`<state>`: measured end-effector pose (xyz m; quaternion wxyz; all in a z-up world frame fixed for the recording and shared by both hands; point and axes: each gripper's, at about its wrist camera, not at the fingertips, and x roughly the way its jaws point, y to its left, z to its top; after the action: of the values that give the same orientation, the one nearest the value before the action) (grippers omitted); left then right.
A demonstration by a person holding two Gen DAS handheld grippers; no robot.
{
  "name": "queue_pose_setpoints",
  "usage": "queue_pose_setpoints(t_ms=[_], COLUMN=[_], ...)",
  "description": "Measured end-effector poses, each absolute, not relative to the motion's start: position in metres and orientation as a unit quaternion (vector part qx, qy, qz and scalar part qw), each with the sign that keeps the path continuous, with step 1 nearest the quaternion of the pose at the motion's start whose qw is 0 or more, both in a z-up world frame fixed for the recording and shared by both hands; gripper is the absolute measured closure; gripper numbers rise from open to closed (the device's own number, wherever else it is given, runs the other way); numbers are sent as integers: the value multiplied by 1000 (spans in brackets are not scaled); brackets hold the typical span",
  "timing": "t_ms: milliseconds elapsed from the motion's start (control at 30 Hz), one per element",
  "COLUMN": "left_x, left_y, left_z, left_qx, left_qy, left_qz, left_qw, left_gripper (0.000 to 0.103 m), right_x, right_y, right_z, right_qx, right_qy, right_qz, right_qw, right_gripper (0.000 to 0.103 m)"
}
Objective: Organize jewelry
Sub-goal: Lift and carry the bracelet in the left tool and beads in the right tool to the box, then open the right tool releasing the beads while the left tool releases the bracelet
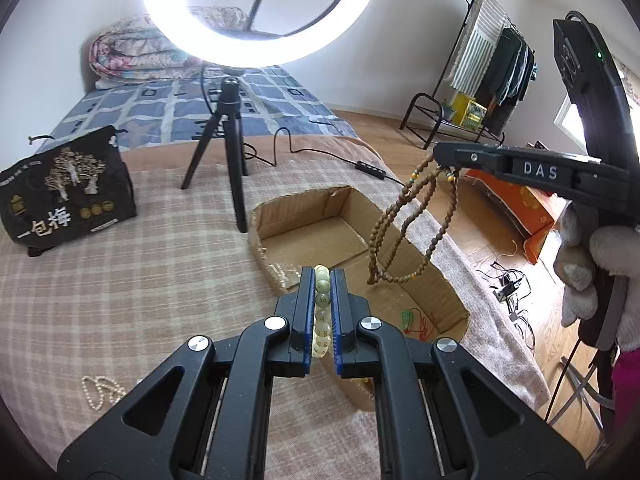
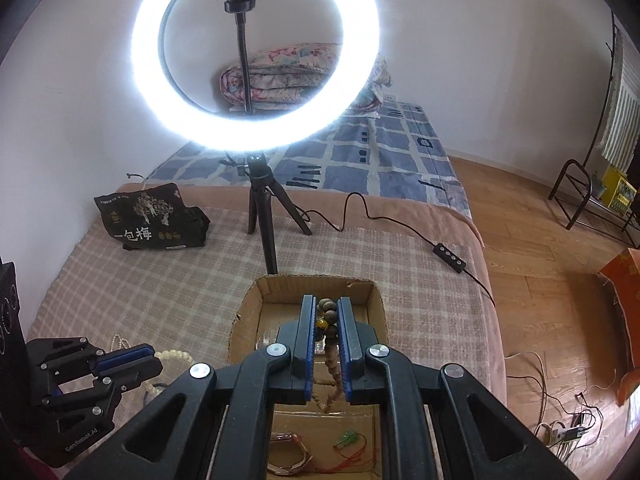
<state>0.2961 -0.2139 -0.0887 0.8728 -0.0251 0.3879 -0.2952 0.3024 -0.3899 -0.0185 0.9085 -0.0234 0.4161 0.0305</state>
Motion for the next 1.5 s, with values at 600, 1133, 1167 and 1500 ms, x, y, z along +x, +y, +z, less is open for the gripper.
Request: queue_pose_setpoints(t_ms=[600,1133,1167,1500], left_x=[317,307,306,295], left_y=[-261,-253,-251,-224], left_z=[-133,-131,-130,-120], left_qx=[6,35,34,32], left_qy=[423,414,414,409], left_qz=[-302,-282,-282,-269], left_qw=[854,865,865,871], left_gripper=[98,61,61,61], right_x=[302,296,295,281], right_y=[-416,-413,-412,-408], right_z=[-87,-85,-85,-77], right_qx=[4,13,11,21], right_qy=[465,448,448,443], right_qz=[28,2,1,-3], right_qw=[885,894,894,896], right_gripper=[94,18,18,18])
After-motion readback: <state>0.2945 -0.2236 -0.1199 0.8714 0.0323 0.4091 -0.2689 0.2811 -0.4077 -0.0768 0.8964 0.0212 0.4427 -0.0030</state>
